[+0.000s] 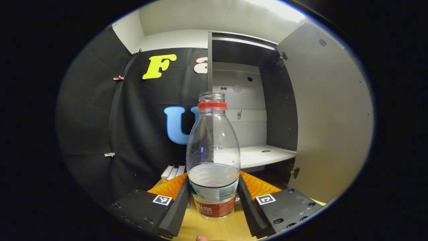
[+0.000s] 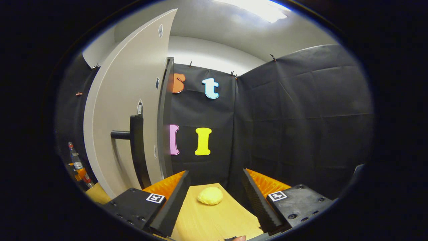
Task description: Open the cabinet door with the right hand, grasp the bottle in the cabinet with the left hand and place it on the coaster, then close the cabinet door with the right hand.
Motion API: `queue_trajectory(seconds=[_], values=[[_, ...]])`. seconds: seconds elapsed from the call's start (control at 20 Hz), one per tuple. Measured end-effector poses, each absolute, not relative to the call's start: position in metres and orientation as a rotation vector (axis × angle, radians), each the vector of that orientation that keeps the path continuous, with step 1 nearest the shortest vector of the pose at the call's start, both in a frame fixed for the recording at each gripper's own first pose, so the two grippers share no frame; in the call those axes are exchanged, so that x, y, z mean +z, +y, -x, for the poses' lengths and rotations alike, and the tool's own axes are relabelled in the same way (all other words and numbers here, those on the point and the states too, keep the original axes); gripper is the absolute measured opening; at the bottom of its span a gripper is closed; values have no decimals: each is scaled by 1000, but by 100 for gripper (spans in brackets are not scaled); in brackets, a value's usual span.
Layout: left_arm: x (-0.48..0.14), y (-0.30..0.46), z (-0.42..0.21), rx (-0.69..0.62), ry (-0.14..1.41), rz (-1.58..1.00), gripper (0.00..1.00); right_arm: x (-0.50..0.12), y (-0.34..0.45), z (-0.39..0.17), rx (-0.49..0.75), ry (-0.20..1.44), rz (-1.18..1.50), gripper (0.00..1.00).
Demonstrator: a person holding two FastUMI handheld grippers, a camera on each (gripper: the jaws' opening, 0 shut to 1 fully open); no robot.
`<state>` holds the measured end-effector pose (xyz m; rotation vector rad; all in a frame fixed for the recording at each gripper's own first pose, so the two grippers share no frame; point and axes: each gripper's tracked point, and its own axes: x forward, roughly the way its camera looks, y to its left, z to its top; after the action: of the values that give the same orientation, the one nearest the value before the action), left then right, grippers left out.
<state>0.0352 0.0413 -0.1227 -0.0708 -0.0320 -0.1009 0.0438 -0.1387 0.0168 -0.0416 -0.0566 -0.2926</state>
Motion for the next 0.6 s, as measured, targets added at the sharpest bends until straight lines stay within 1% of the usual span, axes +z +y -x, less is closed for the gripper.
queue_trajectory(seconds=[0.15,0.25,0.35,0.5,0.55,0.6], values=[[-170,39,-17,-131,-3,58,76,26,-141,-39,-307,-90,41,96],[-203,32,-5,-166,17,39,76,33,-145,-35,-338,-107,51,96],[-232,22,8,-205,36,45,76,35,-145,-34,-352,-111,71,96],[-271,18,22,-226,62,73,76,37,-145,-29,-366,-111,104,96],[-284,16,27,-231,64,83,76,37,-145,-28,-366,-109,94,92],[-294,16,29,-234,62,90,76,35,-143,-26,-363,-102,79,98]])
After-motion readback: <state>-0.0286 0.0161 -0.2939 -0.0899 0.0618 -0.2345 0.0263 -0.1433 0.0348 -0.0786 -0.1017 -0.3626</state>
